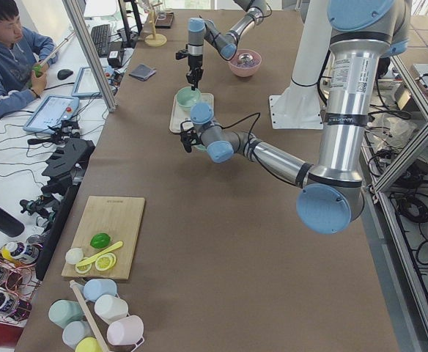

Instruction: Stack green bowls together

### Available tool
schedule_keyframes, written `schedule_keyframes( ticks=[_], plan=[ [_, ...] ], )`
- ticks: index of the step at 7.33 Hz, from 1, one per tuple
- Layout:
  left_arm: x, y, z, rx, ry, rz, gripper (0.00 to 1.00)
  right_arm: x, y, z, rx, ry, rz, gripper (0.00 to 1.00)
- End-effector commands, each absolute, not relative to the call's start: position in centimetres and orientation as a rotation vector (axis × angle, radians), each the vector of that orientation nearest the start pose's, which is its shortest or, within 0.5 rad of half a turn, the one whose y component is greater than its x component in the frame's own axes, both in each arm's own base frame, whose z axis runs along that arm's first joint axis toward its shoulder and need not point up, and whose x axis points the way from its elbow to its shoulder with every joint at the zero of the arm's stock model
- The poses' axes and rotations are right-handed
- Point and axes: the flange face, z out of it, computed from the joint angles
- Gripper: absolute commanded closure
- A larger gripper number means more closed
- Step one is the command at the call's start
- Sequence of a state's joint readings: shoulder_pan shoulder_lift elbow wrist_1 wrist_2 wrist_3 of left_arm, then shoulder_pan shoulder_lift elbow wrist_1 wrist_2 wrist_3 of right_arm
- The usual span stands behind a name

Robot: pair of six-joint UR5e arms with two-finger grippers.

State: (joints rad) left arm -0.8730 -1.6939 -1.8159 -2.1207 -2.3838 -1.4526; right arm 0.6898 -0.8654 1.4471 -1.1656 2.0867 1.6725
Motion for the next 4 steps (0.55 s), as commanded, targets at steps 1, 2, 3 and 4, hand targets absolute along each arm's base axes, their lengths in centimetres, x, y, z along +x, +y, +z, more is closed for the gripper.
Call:
schedule_keyframes(
  ticks=[1,2,3,4],
  plan=[
    [35.3,-45.3,32.8,-0.298,1.186,-0.318,1.0,-48.2,-53.0,22.9,-0.204,-1.094,0.451,0.0],
    [38.6,-45.7,29.1,-0.294,1.199,-0.34,1.0,-44.0,-53.9,24.7,-0.254,-1.108,0.455,0.0],
    [41.7,-47.1,25.4,-0.251,1.205,-0.359,1.0,-38.7,-54.6,28.0,-0.261,-1.111,0.43,0.0],
    [45.9,-47.9,21.3,-0.253,1.196,-0.374,1.0,-33.8,-55.3,31.2,-0.237,-1.116,0.382,0.0]
  ],
)
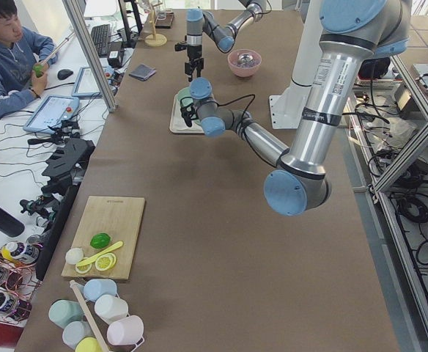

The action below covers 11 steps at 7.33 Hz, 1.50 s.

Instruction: Stack green bowls together

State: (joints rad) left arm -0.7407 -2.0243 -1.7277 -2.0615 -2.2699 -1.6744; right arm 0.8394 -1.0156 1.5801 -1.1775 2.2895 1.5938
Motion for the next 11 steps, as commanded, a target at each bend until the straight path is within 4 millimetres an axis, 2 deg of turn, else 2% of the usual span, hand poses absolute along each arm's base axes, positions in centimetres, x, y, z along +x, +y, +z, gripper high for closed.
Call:
schedule_keyframes(
  ticks=[1,2,3,4,6,8,10,11],
  plan=[
    [47.6,-49.5,19.3,-0.233,1.198,-0.389,1.0,-30.4,-55.8,33.9,-0.221,-1.113,0.357,0.0],
    [48.0,-49.8,19.3,-0.231,1.196,-0.387,1.0,-27.8,-55.0,37.0,-0.205,-1.102,0.321,0.0],
    [49.2,-50.0,18.4,-0.233,1.197,-0.38,1.0,-26.6,-54.3,38.4,-0.187,-1.096,0.294,0.0],
    [51.4,-49.8,17.4,-0.184,1.196,-0.394,1.0,-26.3,-54.1,39.1,-0.193,-1.091,0.298,0.0],
    [52.5,-49.5,17.9,-0.165,1.185,-0.398,1.0,-25.2,-53.8,40.7,-0.186,-1.079,0.292,0.0],
    [53.4,-50.7,17.9,-0.113,1.209,-0.415,1.0,-24.8,-53.2,40.6,-0.181,-1.083,0.288,0.0],
    [53.3,-51.2,18.1,-0.091,1.205,-0.432,1.0,-24.7,-53.1,40.4,-0.179,-1.087,0.287,0.0],
    [53.4,-51.3,18.3,-0.086,1.204,-0.433,0.22,-24.7,-53.1,40.3,-0.178,-1.087,0.286,0.0]
  ],
)
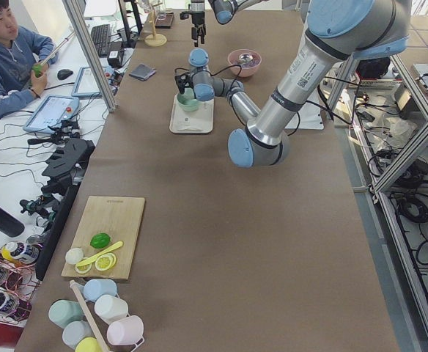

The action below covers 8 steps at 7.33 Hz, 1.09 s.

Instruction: Stack green bowls together

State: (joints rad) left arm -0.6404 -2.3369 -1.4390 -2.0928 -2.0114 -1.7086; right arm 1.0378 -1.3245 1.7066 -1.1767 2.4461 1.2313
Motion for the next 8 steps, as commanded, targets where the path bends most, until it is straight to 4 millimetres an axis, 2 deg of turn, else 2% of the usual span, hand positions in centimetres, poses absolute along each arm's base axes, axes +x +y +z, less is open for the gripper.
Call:
schedule_keyframes(
  ticks=[1,2,3,4,5,6,7,8],
  plan=[
    [53.4,-51.7,18.3,-0.068,1.201,-0.447,0.01,-24.7,-53.0,40.4,-0.179,-1.086,0.287,0.0],
    [53.2,-51.8,18.2,-0.065,1.204,-0.449,0.01,-24.5,-52.9,40.7,-0.182,-1.083,0.289,0.0],
    [51.8,-52.7,18.1,-0.057,1.214,-0.464,0.01,-24.3,-53.0,40.7,-0.18,-1.084,0.293,0.0],
    [49.3,-53.4,19.7,-0.068,1.201,-0.481,0.01,-23.9,-53.1,40.9,-0.176,-1.083,0.296,0.0],
    [45.9,-53.7,24.8,-0.089,1.157,-0.511,0.01,-22.7,-52.3,42.1,-0.166,-1.075,0.289,0.0],
    [42.5,-54.0,31.8,-0.06,1.049,-0.489,0.01,-20.5,-51.3,44.9,-0.123,-1.055,0.232,0.0],
    [38.8,-52.2,33.7,0.017,0.969,-0.311,0.01,-18.4,-50.4,48.0,-0.08,-1.026,0.165,0.0],
    [32.9,-49.2,35.4,0.011,0.906,-0.128,0.01,-15.5,-49.6,50.5,-0.034,-1.009,0.113,0.0]
  ],
)
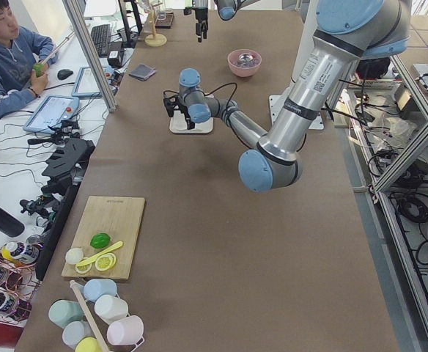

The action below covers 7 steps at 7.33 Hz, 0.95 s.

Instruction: Stack green bowls together

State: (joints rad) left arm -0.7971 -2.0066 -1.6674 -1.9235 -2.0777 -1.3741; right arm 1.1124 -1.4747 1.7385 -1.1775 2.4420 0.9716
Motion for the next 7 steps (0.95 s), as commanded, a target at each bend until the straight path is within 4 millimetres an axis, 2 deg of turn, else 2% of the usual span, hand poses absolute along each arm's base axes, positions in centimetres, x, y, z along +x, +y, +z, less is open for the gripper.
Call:
schedule_keyframes(
  ticks=[1,3,4,5,6,7],
  plan=[
    [25.7,-49.0,37.4,0.029,0.888,0.002,0.01,-12.8,-48.8,52.7,0.002,-0.993,0.077,0.0],
    [15.1,-46.5,46.9,0.098,0.812,0.211,0.01,-9.3,-46.9,56.8,0.031,-0.96,0.024,0.0],
    [9.9,-45.4,51.0,0.123,0.773,0.254,0.01,-8.1,-46.4,57.7,0.04,-0.951,0.023,0.0],
    [5.8,-44.6,54.2,0.133,0.744,0.266,0.01,-7.2,-45.2,59.5,0.051,-0.925,-0.014,0.0],
    [4.4,-42.4,56.3,0.108,0.736,0.264,0.01,-5.7,-44.2,61.0,0.072,-0.911,-0.053,0.0],
    [4.1,-41.4,57.5,0.086,0.733,0.257,0.01,-4.0,-44.3,62.3,0.059,-0.866,-0.049,0.0]
  ],
)
